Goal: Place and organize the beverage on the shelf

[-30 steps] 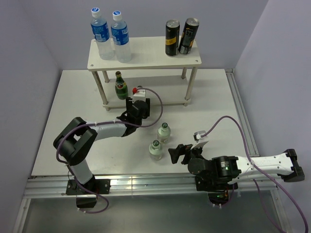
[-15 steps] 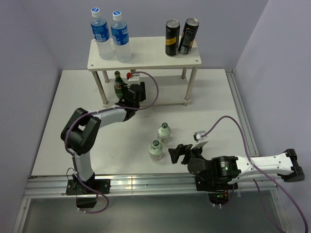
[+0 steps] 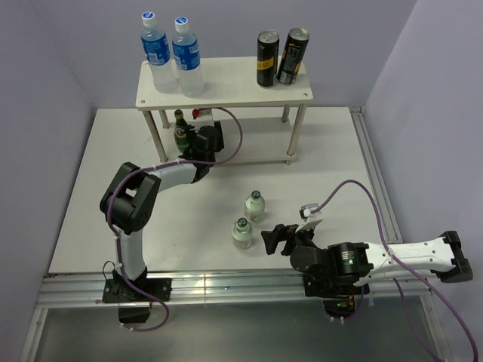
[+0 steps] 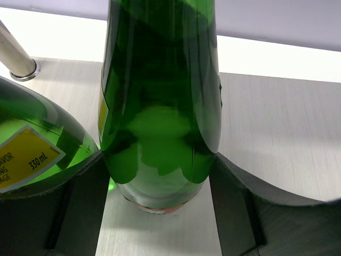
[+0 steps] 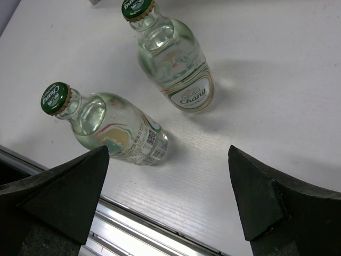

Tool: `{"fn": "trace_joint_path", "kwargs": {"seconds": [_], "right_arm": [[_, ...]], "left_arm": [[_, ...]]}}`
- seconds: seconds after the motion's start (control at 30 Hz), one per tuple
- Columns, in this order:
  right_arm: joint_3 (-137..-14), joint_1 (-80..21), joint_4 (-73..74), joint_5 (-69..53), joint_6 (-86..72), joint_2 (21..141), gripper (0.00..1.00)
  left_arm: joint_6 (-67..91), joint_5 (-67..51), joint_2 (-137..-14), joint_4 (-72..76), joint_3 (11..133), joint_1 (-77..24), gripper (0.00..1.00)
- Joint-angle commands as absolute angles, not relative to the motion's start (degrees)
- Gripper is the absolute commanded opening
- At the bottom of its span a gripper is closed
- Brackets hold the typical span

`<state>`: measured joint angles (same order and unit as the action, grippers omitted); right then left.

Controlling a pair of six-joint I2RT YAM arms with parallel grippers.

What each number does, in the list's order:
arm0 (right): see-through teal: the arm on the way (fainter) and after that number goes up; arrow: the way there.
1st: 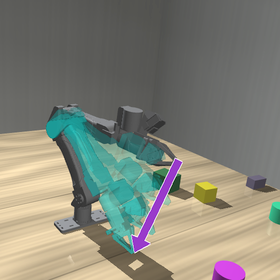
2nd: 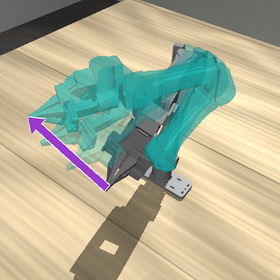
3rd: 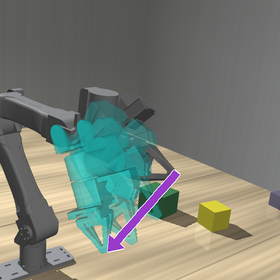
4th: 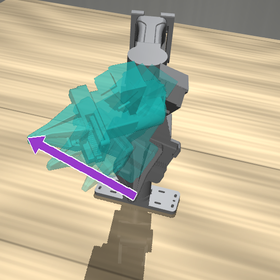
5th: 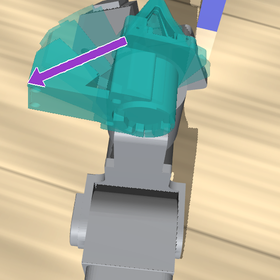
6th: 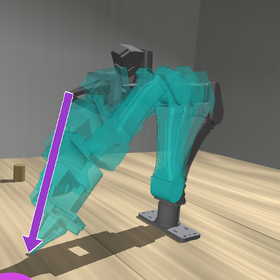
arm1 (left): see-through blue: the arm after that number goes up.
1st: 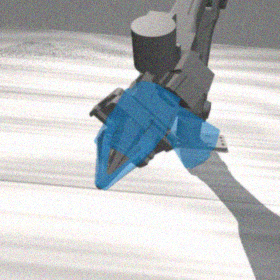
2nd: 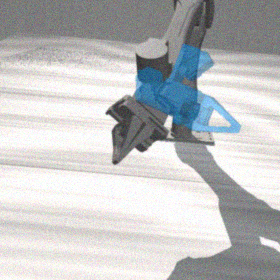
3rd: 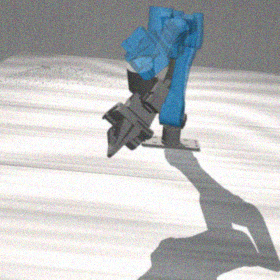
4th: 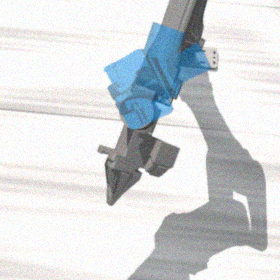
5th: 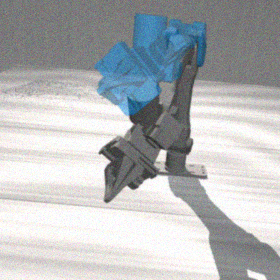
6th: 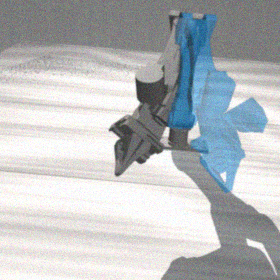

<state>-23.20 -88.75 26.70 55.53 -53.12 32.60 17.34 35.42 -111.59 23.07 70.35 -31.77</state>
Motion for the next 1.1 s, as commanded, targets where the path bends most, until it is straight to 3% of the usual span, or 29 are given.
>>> {"fn": "trace_joint_path", "kwargs": {"seconds": [0.0, 0.1, 0.17, 0.27, 0.4, 0.47, 0.53, 0.57, 0.67, 1.07], "right_arm": [[-23.9, -89.1, 26.7, 58.1, -54.3, 33.0, 1.00], [-23.9, -89.1, 26.8, 58.2, -54.3, 33.0, 1.00], [-23.9, -89.2, 26.7, 58.2, -54.3, 32.9, 1.00], [-23.9, -89.1, 26.8, 58.3, -54.3, 32.8, 1.00], [-23.9, -89.2, 26.9, 58.3, -54.5, 32.9, 1.00], [-24.0, -89.2, 27.0, 58.3, -54.6, 32.9, 1.00], [-23.9, -89.1, 27.0, 58.4, -54.6, 32.8, 1.00], [-24.0, -89.1, 27.0, 58.3, -54.5, 32.9, 1.00], [-24.0, -89.1, 27.0, 58.4, -54.6, 32.9, 1.00], [-23.8, -89.2, 27.2, 58.9, -54.8, 32.3, 1.00]], "left_arm": [[18.5, 35.5, -109.2, 30.4, 70.0, -31.4, 0.06], [19.2, 35.2, -107.4, 32.1, 66.7, -31.5, 0.20], [19.3, 34.9, -107.1, 32.9, 64.9, -31.5, 0.39], [19.7, 35.2, -107.5, 32.4, 64.4, -31.5, 0.53], [20.3, 34.9, -107.4, 32.9, 62.8, -31.6, 0.58], [20.3, 35.1, -107.5, 33.2, 62.1, -31.8, 0.71], [20.4, 35.1, -107.7, 33.1, 61.8, -32.0, 0.74], [20.4, 35.0, -107.7, 33.1, 61.5, -32.1, 0.82], [19.7, 36.2, -107.4, 32.9, 60.8, -33.1, 0.93], [18.7, 44.1, -99.5, 29.8, 55.2, -40.1, 0.98]]}}
